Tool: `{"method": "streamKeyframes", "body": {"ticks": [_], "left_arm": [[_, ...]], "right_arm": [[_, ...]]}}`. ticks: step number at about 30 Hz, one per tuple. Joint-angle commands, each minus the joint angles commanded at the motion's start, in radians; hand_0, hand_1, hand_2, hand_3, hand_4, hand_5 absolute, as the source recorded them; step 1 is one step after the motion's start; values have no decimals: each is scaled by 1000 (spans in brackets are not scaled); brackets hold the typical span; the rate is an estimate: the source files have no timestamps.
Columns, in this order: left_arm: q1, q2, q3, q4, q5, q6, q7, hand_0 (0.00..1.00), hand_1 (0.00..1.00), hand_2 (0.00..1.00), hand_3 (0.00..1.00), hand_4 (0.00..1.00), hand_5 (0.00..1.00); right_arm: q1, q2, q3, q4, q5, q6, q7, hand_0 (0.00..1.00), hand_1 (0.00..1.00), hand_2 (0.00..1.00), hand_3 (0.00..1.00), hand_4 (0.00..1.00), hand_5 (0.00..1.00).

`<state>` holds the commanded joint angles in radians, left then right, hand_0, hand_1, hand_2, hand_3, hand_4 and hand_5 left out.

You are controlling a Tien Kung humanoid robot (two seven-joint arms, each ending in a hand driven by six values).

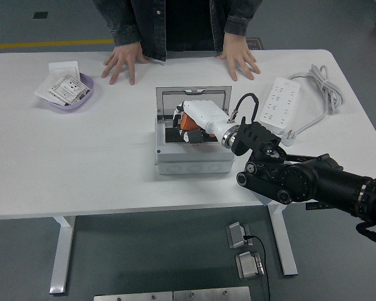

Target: Pick up the cylinder from the cube,place it in the box,flap close box

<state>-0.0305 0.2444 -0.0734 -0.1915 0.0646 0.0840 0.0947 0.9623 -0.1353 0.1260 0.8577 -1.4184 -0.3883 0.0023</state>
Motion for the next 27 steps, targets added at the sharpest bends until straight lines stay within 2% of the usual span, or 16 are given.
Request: {"method": "streamKeyframes", "body": {"ticks": [4, 5, 10, 11, 16, 17, 23, 27], "left_arm": [[-2, 0, 0, 0, 1, -1, 0, 617, 668, 588, 566, 627, 114], [-2, -1, 0, -1, 1, -1, 0, 617, 668, 588, 566, 627, 115], [-5, -1, -5, -3, 12, -2, 2, 617, 668, 588, 566, 627, 115], [-5, -2, -9, -3, 18, -2, 2, 616, 668, 588, 566, 626, 115], [-8, -2, -25, -7, 39, -3, 3, 616, 668, 588, 566, 626, 115], [-9, -3, -27, -7, 42, -3, 4, 616, 668, 587, 565, 624, 116], [-11, -5, -33, -9, 53, -6, 6, 616, 666, 586, 564, 622, 114], [-10, -7, -36, -10, 59, -8, 7, 616, 666, 586, 564, 622, 114]], "right_arm": [[0, 0, -2, -4, -5, 4, -1, 33, 190, 505, 622, 671, 389], [1, 0, -2, -5, -6, 4, -1, 279, 346, 534, 602, 830, 587], [2, 0, -8, -11, -15, 4, -4, 279, 346, 534, 602, 830, 587], [2, 0, -9, -13, -16, 4, -4, 527, 498, 576, 609, 903, 665], [1, -2, -12, -19, -18, 1, -1, 527, 498, 576, 609, 903, 665], [0, -2, -11, -21, -18, 1, 0, 623, 571, 585, 639, 932, 690], [-6, -7, 0, -12, -26, 0, 0, 633, 570, 586, 639, 938, 698], [-18, -22, 42, 31, -48, 9, -15, 633, 570, 586, 639, 938, 698]]}}
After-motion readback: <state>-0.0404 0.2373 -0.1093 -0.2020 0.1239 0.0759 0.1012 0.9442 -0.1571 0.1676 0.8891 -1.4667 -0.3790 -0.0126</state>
